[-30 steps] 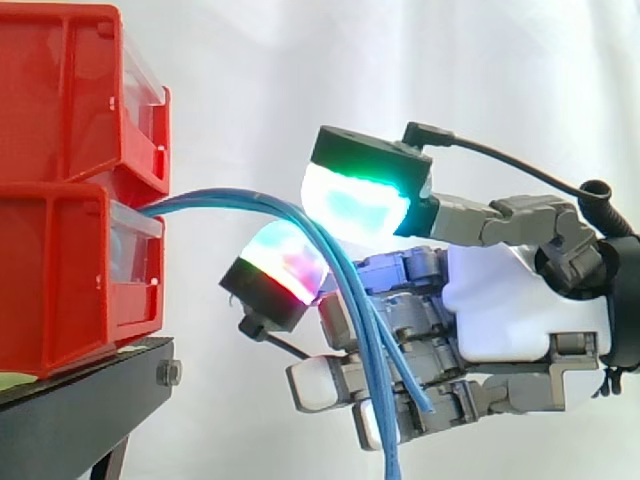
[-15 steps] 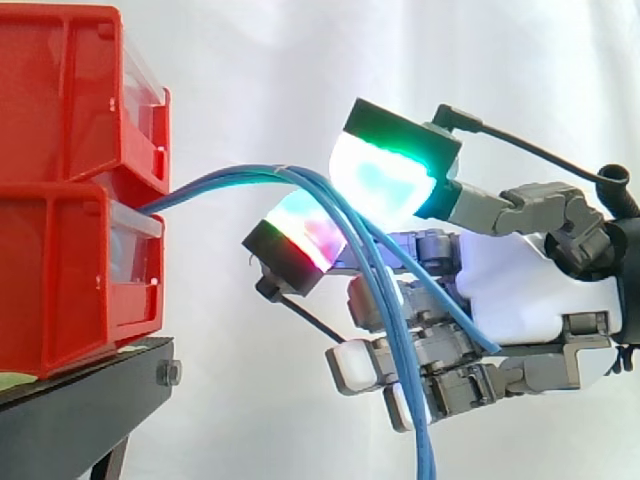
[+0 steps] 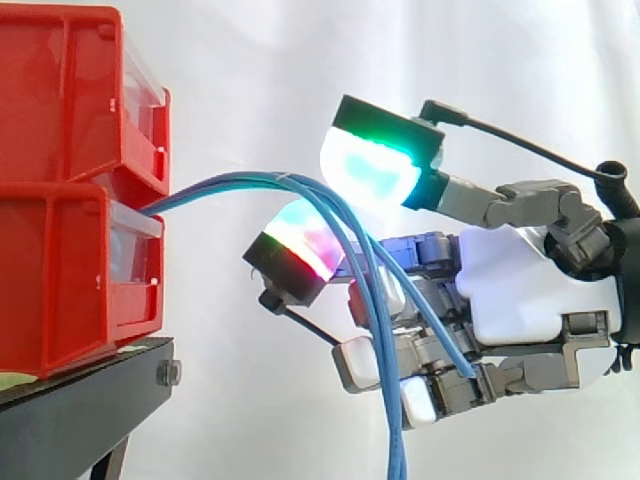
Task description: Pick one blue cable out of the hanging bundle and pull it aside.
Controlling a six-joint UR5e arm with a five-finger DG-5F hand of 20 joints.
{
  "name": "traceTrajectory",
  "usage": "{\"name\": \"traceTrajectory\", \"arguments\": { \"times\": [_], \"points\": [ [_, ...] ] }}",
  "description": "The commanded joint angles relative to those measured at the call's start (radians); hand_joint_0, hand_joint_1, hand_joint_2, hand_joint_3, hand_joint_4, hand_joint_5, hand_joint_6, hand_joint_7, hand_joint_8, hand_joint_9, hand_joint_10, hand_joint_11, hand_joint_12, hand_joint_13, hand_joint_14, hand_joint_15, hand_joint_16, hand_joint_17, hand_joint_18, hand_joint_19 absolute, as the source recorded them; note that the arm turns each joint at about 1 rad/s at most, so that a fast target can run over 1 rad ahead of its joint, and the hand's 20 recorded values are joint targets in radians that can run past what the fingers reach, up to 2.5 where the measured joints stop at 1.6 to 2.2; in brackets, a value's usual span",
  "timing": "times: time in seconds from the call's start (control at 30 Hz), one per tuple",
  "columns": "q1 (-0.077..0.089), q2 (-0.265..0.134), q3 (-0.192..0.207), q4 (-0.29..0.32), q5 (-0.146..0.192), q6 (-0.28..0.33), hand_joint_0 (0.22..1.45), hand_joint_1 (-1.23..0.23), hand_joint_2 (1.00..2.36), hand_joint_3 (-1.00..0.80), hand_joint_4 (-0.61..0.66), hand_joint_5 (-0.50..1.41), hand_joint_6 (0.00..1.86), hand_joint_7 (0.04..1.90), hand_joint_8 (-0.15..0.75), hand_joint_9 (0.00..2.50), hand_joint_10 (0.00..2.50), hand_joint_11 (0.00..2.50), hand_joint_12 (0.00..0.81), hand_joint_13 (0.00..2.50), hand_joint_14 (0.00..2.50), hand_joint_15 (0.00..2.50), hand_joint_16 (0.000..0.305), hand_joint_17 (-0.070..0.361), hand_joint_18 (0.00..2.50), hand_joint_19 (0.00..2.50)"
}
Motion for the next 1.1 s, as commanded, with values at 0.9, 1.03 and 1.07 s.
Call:
{"name": "traceTrajectory", "arguments": {
  "times": [0.9, 1.03, 1.07],
  "points": [
    [-0.003, 0.0, 0.0, 0.0, 0.0, -0.001, 0.65, -0.82, 1.0, -0.5, -0.22, -0.2, 0.92, 0.78, 0.229, 1.02, 0.02, 0.84, 0.328, 0.85, 0.02, 0.57, 0.045, 0.101, 0.73, 0.64],
    [-0.003, 0.0, 0.0, 0.0, 0.0, -0.001, 0.7, -0.82, 1.01, -0.4, -0.32, -0.19, 0.94, 0.91, 0.219, 1.03, 0.02, 0.82, 0.321, 0.88, 0.02, 0.59, 0.043, 0.096, 0.77, 0.64],
    [-0.003, 0.0, 0.0, 0.0, 0.0, -0.001, 0.7, -0.82, 1.01, -0.36, -0.34, -0.2, 0.94, 0.98, 0.22, 1.04, 0.02, 0.82, 0.321, 0.88, 0.02, 0.58, 0.042, 0.095, 0.78, 0.64]
  ]
}}
